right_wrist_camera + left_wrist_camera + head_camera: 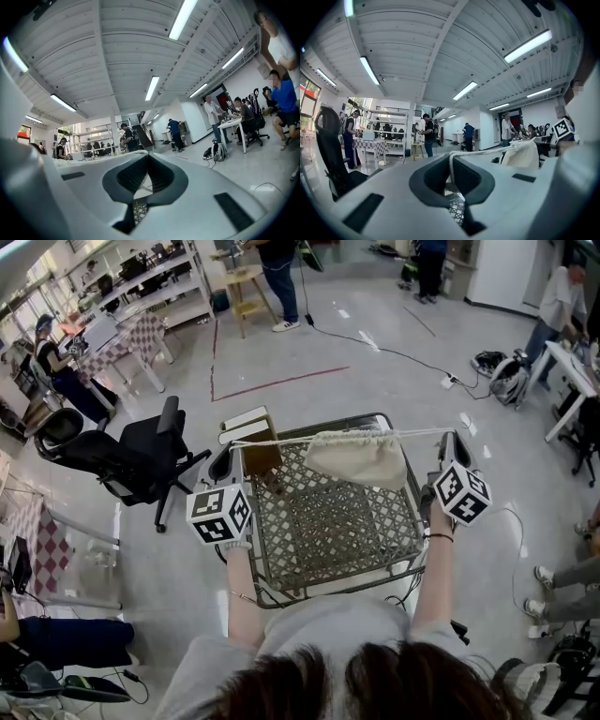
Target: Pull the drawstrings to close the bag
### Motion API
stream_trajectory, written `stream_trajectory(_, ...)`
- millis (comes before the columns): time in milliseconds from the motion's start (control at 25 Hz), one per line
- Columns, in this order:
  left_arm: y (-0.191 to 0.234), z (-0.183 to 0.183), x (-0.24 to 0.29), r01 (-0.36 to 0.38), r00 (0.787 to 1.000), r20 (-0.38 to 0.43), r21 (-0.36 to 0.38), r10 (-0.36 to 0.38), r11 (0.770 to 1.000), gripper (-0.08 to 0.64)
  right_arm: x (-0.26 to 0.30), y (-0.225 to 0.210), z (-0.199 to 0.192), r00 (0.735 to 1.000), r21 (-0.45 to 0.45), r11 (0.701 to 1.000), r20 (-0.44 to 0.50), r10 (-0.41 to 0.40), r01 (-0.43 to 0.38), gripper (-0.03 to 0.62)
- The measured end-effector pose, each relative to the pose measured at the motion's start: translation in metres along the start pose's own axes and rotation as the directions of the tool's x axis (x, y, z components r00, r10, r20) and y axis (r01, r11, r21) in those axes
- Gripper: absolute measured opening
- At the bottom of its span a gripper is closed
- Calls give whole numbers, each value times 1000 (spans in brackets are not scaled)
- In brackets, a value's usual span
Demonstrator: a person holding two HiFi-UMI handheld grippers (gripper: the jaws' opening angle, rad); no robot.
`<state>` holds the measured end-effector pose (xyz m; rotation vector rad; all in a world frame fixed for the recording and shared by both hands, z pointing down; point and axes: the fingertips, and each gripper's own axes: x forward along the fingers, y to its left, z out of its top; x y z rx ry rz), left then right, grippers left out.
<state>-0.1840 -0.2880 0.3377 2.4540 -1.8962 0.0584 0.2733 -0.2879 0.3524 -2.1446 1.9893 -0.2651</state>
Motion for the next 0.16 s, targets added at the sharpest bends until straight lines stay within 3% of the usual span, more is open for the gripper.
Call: stream_trajectory(160, 0, 1, 1, -4, 1000, -2, 10, 4, 1000, 21, 1, 0, 2, 1000, -17, 1000, 0, 0, 0, 25)
